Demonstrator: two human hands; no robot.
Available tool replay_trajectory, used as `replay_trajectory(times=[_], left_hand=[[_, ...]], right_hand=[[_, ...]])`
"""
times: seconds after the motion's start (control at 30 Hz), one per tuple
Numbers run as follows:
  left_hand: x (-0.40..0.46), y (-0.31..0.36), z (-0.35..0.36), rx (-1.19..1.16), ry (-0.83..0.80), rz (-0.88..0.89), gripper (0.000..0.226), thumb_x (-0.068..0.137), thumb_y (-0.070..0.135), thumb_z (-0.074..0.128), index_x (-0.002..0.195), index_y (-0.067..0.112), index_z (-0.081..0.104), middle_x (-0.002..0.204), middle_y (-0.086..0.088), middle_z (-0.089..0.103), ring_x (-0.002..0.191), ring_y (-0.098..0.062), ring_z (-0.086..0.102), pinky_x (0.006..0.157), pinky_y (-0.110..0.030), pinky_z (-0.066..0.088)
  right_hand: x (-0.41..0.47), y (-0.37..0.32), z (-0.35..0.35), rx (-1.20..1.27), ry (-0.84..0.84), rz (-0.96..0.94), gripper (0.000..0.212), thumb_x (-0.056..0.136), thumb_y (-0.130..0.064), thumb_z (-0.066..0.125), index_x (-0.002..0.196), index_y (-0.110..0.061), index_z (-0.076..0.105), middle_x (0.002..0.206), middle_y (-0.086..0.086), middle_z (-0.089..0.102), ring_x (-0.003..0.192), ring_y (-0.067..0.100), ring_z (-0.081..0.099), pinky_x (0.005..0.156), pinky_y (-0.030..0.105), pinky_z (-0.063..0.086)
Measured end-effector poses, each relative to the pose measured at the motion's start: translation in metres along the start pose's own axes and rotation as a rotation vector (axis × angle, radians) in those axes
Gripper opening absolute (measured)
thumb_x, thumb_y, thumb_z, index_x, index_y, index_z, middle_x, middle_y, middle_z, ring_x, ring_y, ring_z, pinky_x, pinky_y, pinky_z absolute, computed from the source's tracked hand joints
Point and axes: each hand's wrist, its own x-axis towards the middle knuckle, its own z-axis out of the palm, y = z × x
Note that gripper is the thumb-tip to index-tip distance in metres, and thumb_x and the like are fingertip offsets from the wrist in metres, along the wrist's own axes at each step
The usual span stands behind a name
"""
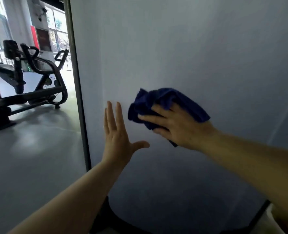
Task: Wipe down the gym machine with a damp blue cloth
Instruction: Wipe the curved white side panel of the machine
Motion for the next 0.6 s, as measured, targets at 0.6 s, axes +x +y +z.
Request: replay_trajectory(times=[0.6], left_hand=[[-0.077, -0.069, 0.026, -0.166, -0.176, -0.478, 0.111, 0.082, 0.025, 0.079, 0.157, 0.023, -0.003, 0.161, 0.001, 0.005, 0.146, -0.02, 0.021, 0.103, -0.02, 0.024]], right_hand=[[0.009, -0.138, 0.099, -0.195, -0.229, -0.113, 0.075, 0.098, -0.024, 0.056, 0.157, -0.01, 0.012, 0.163, 0.018, 0.006, 0.148, 0.043, 0.004, 0.12, 0.057, 0.002]])
